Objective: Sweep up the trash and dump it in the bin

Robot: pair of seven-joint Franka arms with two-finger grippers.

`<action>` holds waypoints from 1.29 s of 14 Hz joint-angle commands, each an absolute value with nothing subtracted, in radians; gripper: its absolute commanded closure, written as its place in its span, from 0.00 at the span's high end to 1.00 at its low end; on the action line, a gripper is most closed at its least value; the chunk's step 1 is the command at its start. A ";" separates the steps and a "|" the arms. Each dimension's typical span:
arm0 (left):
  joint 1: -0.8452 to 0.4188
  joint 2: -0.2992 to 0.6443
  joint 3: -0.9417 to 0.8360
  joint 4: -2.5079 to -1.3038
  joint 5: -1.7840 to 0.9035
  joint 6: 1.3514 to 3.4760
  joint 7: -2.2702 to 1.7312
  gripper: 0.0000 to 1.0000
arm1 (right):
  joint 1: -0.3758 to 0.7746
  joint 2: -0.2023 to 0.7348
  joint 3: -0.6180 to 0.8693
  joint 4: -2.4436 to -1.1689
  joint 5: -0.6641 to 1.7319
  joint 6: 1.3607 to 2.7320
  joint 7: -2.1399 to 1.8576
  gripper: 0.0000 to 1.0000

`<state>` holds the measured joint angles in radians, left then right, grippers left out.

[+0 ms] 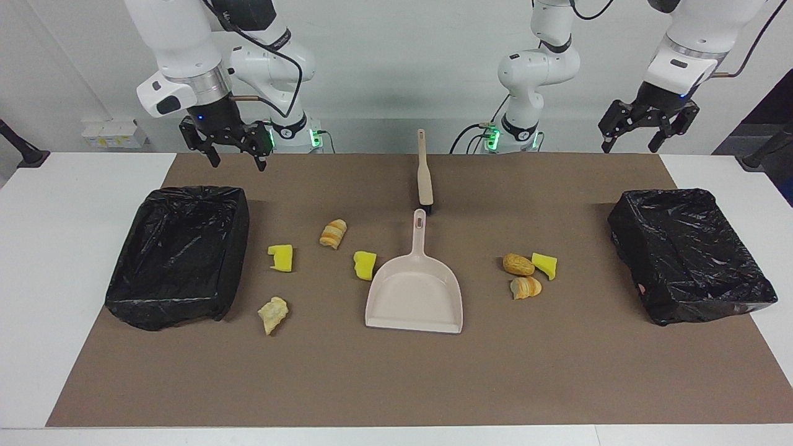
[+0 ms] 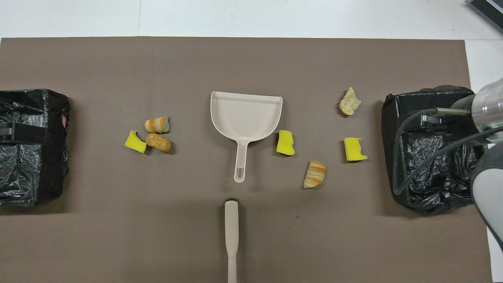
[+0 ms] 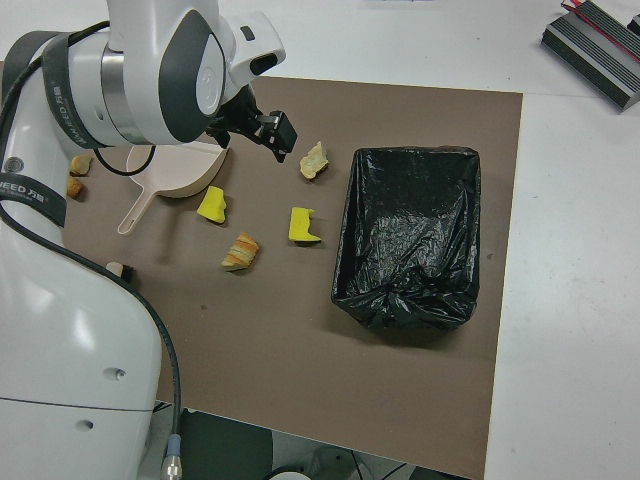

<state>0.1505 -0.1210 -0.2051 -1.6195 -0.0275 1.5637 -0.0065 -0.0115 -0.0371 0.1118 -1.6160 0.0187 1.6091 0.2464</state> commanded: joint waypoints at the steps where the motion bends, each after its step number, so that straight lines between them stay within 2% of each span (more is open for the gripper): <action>1: 0.146 -0.135 -0.206 -1.638 -0.025 1.554 -0.002 1.00 | -0.015 -0.034 0.117 -1.606 0.017 1.598 0.230 1.00; 6: 0.141 -0.144 -0.215 -1.678 -0.031 1.578 -0.002 1.00 | -0.015 -0.031 0.115 -1.606 0.025 1.630 0.209 1.00; 10: 0.077 -0.167 -0.215 -1.729 -0.032 1.592 -0.006 1.00 | -0.015 -0.031 0.115 -1.606 0.026 1.632 0.222 1.00; 13: 0.008 -0.265 -0.215 -1.866 -0.034 1.589 -0.038 1.00 | -0.015 -0.031 0.115 -1.608 0.026 1.634 0.222 1.00; 16: -0.163 -0.351 -0.215 -2.046 -0.066 1.678 -0.182 1.00 | -0.015 -0.031 0.115 -1.606 0.026 1.634 0.222 1.00; 18: -0.309 -0.359 -0.215 -2.133 -0.066 1.811 -0.402 1.00 | -0.020 -0.031 0.114 -1.609 0.031 1.637 0.221 1.00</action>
